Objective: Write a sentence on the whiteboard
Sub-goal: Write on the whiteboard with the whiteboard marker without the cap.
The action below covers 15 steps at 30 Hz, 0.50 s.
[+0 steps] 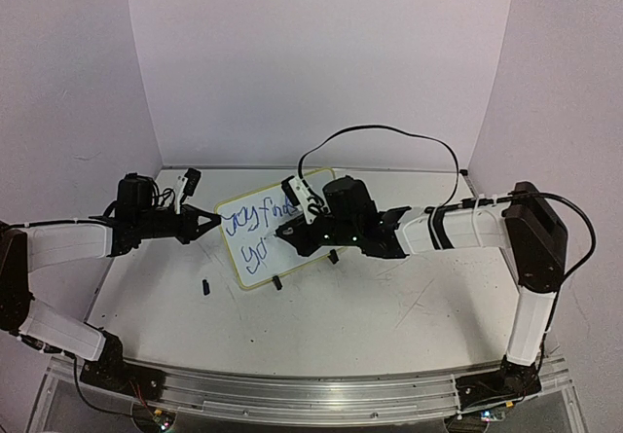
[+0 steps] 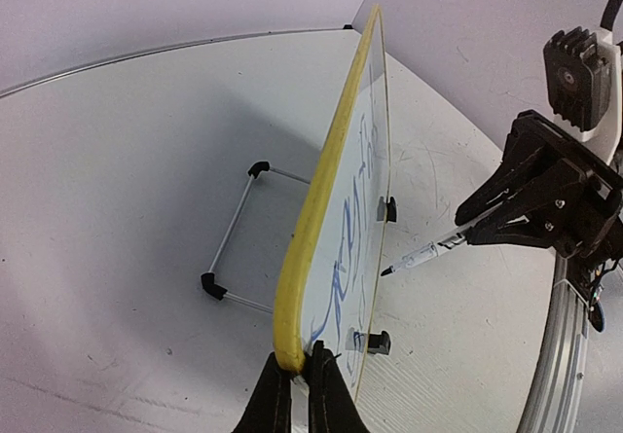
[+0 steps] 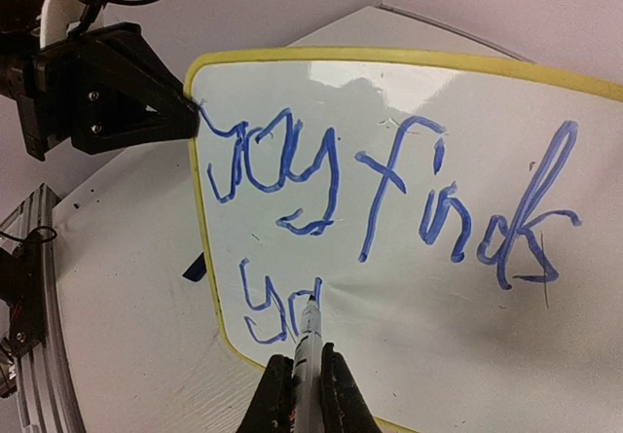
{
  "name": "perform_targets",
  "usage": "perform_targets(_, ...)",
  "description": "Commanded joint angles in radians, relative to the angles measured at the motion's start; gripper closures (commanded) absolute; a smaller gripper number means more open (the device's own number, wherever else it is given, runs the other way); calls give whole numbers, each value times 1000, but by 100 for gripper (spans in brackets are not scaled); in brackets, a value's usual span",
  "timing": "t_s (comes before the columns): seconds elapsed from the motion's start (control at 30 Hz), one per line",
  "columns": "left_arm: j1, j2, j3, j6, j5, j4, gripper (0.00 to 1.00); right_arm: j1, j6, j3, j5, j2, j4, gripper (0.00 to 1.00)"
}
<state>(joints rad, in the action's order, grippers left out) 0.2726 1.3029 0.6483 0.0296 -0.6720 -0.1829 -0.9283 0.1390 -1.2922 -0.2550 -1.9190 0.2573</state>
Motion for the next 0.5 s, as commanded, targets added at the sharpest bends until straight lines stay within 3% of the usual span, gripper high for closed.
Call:
perform_targets(0.0, 5, 10, 27, -82, 66, 34, 100, -4, 20, -33, 22, -16, 4, 100)
perform_targets(0.47, 6, 6, 25, -80, 60, 33, 100, -2, 32, -56, 40, -46, 2, 100)
